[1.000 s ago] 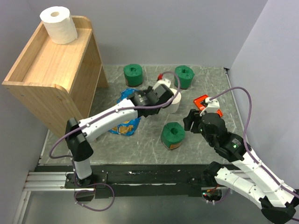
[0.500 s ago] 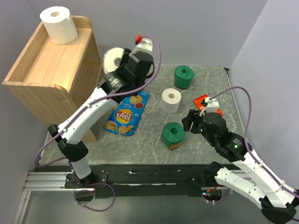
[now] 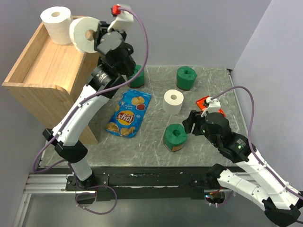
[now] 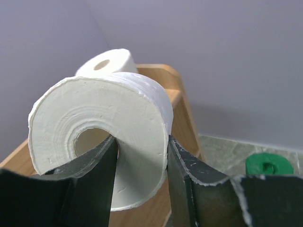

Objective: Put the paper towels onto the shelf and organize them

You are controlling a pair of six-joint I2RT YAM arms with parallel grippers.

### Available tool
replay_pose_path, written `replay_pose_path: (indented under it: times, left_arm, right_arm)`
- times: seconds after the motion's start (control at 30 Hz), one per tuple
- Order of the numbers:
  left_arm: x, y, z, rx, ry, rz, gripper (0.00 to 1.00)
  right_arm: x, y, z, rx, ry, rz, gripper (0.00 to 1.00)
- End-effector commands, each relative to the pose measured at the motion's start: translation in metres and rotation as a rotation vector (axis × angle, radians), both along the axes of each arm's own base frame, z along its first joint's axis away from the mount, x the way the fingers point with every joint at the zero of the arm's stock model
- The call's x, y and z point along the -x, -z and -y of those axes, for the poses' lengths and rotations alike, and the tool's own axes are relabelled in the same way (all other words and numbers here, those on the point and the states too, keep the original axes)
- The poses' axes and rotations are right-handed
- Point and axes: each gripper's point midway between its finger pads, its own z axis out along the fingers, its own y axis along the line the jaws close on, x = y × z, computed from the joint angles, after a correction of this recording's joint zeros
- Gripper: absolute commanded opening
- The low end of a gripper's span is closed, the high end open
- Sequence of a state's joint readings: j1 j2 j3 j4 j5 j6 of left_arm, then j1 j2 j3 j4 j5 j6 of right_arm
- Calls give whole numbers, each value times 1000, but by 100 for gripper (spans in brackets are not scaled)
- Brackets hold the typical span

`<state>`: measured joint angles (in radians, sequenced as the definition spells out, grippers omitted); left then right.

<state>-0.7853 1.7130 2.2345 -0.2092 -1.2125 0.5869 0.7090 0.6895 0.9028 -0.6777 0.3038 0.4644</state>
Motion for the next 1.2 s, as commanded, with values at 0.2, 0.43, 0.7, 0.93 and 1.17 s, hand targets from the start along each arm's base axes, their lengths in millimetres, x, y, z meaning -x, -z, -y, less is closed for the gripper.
replay_pose_path:
  times: [0.2, 0.43, 0.7, 0.93, 1.17]
  left_arm:
    - [13, -36, -61, 67, -150, 98, 36]
    - [4, -22, -93, 61, -203, 69, 38]
    - [1, -8, -107, 57, -234, 47, 43]
    - [1, -7, -119, 56, -263, 48, 54]
    - [1, -14, -127, 48, -297, 66, 69]
  right_arm:
    - [0, -21, -5, -43, -16, 25, 71]
    - [1, -20, -6, -45, -22, 16, 72]
    - [2, -19, -6, -47, -22, 17, 72]
    - [0, -22, -7, -39, -27, 18, 73]
    - [0, -21, -8, -40, -27, 15, 74]
